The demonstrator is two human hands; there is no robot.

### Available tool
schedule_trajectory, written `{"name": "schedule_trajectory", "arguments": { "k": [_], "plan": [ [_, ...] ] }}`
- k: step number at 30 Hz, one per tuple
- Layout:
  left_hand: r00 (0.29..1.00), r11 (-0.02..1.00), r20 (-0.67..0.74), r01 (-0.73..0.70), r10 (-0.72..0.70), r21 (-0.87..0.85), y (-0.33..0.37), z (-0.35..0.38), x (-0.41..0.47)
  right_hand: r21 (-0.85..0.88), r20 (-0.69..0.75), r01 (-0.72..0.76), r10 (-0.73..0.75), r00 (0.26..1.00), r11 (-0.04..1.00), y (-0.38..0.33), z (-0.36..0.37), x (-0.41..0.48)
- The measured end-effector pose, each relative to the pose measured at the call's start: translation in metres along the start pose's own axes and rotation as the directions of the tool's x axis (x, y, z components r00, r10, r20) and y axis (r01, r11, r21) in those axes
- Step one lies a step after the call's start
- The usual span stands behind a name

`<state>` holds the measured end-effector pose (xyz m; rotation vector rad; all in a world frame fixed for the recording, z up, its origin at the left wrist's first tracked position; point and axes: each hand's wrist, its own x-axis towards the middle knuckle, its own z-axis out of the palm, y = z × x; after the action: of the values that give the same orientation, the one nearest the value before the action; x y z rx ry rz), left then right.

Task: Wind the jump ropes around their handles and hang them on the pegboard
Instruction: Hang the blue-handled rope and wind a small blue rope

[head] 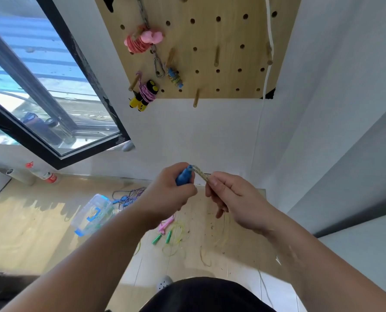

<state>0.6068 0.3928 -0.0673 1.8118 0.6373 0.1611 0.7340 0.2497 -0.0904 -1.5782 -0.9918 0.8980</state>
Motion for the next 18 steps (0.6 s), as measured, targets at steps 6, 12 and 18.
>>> {"name": "schedule_trajectory", "arguments": {
  "k": [6,12,18],
  "plan": [
    [0.969,0.792,-0.116,0.106,-0.218,-0.601,0.004,0.017,0.003,-0.181,-0.05,-0.06,0.052,0.997,0.982,-0.001,0.019,0.002],
    [0.906,0.826,-0.344,0.01,-0.246,-0.564,0.005,0.026,0.014,0.187,-0.21,-0.187,0.226,0.951,0.964,-0.01,0.035,0.003],
    [0.937,0.761,-0.3,-0.062,-0.178,-0.646,0.007,0.028,0.008,0.357,-0.117,-0.3,0.361,0.925,0.885,-0.016,0.031,0.003]
  ]
}}
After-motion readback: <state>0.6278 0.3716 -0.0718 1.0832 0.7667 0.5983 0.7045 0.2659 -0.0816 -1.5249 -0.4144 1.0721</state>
